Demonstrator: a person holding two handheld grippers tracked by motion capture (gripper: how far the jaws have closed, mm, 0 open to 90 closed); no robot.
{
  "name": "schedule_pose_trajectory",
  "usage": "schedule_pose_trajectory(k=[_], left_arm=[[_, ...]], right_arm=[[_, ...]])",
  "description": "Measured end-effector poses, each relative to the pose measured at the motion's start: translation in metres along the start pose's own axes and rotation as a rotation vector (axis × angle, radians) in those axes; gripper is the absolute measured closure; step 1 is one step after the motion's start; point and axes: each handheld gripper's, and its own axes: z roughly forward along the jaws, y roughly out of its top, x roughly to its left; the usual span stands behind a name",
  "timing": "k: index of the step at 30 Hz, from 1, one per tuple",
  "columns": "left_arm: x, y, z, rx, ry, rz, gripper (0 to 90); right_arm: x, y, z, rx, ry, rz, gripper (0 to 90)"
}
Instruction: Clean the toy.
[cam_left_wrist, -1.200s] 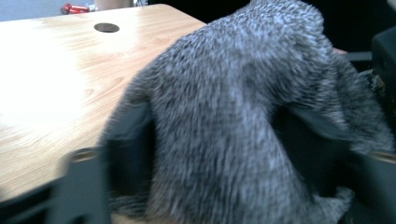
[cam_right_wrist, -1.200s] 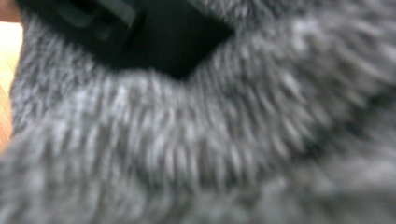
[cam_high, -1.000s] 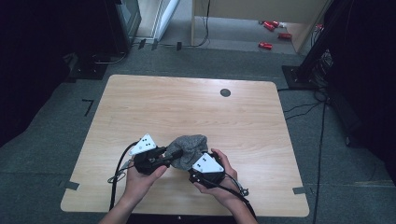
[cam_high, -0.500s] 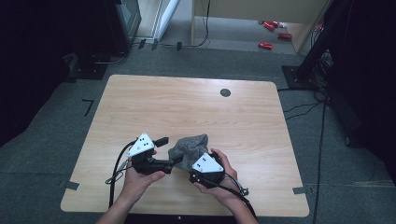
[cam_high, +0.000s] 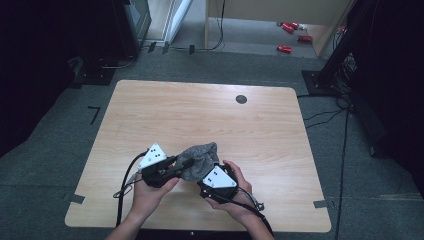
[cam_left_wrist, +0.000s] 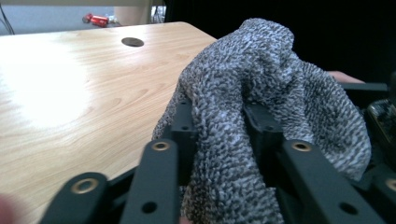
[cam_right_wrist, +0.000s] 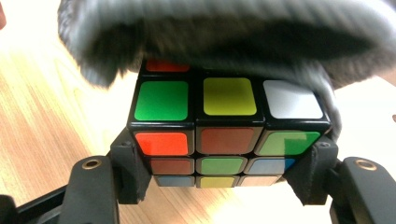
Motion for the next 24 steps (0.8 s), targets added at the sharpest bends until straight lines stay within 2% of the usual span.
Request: schedule_pose_trajectory(k=[1,3,4,5,7,9,10,12,14,16,17,19,21,22,23,24], left_arm=[[0.0,0.0,-0.001,-0.005,0.001,0.004,73.7],[-0.004,0.0,-0.001,-0.019,-0.027,0.017,74.2],[-0.008,0.0,-0.001,-0.023,-0.046,0.035,73.1],[-0.014,-0.001,0.001,-0.02,-0.045,0.066,69.1],[-0.026,-0.002,0.005,0.001,0.002,0.145,58.1],[-0.031,-0.002,0.009,0.024,0.033,0.194,50.3],[-0.03,-0.002,0.009,0.028,0.042,0.194,47.5],[-0.022,-0.001,0.007,0.023,0.061,0.136,47.7],[-0.017,0.0,0.004,0.018,0.088,0.103,55.4],[-0.015,0.0,0.003,0.014,0.08,0.091,57.4],[-0.017,-0.001,0.003,0.012,0.066,0.107,56.4],[-0.026,-0.001,0.007,0.027,0.032,0.156,48.7],[-0.035,-0.001,0.01,0.044,0.07,0.225,37.7],[-0.035,-0.001,0.01,0.044,0.07,0.225,37.5],[-0.036,-0.001,0.01,0.041,0.091,0.237,37.5],[-0.031,0.0,0.007,0.033,0.087,0.205,44.9]], right_arm=[[-0.001,0.0,0.0,-0.003,-0.001,-0.001,34.7],[-0.002,0.0,-0.001,-0.009,-0.002,0.007,34.7],[-0.002,0.0,-0.001,-0.01,-0.002,0.01,34.7],[-0.002,0.001,-0.001,-0.012,-0.002,0.009,34.7],[-0.002,0.001,0.0,-0.003,-0.006,0.013,34.7],[-0.002,0.0,0.0,0.005,-0.01,0.015,34.7],[-0.002,0.0,0.0,0.006,-0.012,0.013,34.7],[-0.001,0.0,-0.001,0.008,-0.018,0.006,34.7],[-0.001,0.0,-0.001,0.006,-0.016,0.007,34.7],[-0.001,0.0,-0.001,0.006,-0.013,0.005,34.7],[0.0,0.001,0.0,0.005,-0.011,0.007,34.7],[0.001,0.001,0.0,0.003,-0.002,0.003,34.7],[0.003,0.002,0.001,0.008,-0.002,-0.004,34.7],[0.003,0.002,0.001,0.008,-0.002,-0.004,34.7],[0.003,0.001,0.001,0.013,-0.007,-0.006,34.7],[0.001,0.001,0.0,0.012,-0.006,-0.002,34.7]])
